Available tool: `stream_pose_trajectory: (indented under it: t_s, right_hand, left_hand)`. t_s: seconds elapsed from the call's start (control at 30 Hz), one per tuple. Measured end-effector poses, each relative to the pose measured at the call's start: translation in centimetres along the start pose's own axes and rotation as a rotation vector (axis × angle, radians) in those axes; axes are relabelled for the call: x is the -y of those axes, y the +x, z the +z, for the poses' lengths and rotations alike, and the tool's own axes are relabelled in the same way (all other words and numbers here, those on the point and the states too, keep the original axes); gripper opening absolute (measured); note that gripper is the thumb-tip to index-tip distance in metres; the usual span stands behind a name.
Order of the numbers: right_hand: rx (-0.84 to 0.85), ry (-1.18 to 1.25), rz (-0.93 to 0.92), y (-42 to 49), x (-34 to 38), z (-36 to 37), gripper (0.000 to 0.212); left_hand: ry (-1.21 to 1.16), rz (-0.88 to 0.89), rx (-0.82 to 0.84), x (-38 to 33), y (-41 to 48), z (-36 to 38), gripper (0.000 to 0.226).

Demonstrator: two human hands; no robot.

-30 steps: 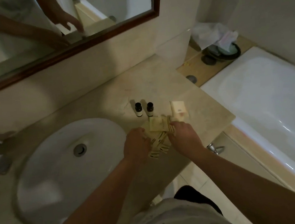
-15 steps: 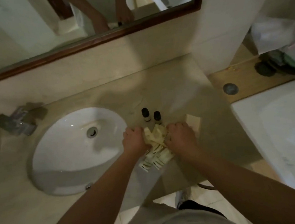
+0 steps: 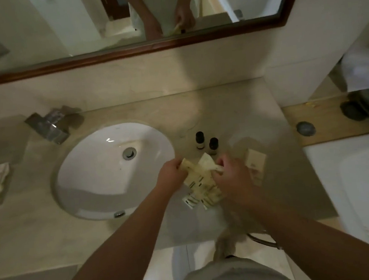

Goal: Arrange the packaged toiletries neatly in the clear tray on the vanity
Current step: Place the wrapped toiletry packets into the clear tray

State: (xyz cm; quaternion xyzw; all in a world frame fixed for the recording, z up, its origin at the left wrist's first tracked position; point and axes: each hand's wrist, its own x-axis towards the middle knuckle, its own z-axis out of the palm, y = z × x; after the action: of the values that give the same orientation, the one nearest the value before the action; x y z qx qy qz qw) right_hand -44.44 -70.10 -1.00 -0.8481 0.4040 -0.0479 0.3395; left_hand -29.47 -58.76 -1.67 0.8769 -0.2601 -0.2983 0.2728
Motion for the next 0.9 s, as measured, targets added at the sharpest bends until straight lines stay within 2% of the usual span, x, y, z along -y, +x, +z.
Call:
stream_pose_trajectory:
  t_s: [0.13,0.23,0.33,0.5,0.6,0.73,0.9]
  right_hand:
    - [-0.020,0.158,-0.071,-2.6,5.4,1.7,0.018]
    - [0.037,0.335,-0.106,-5.4,11.7,4.3,0.015]
    - [0.067,0.510,-0.076,-7.9,17.9,8.1,0.013]
    - [0.206,0.582,-0.066,-10.9,25.8,15.5,0.015]
    - [0.270,0.606,-0.067,-11.7,29.5,19.0,0.009]
    - [0.326,0.674,-0.043,-11.4,33.0,21.7,0.012]
    - [0.404,0.679,-0.056,-8.0,36.6,24.8,0.014]
  left_hand:
    - [-0.276,0.015,-0.149,4.9,-4.5,-5.8,0.012]
    - [-0.451,0.018,-0.241,9.6,-8.7,-11.0,0.029]
    - [-0.670,-0.057,-0.350,15.4,-12.7,-15.7,0.039]
    - [-0.818,-0.103,-0.497,24.5,-18.8,-21.8,0.052]
    - [-0.879,-0.103,-0.537,28.2,-20.8,-24.5,0.056]
    - [-0.955,-0.155,-0.518,30.6,-21.0,-27.6,0.019]
    - [-0.721,-0.189,-0.642,33.4,-18.8,-30.4,0.022]
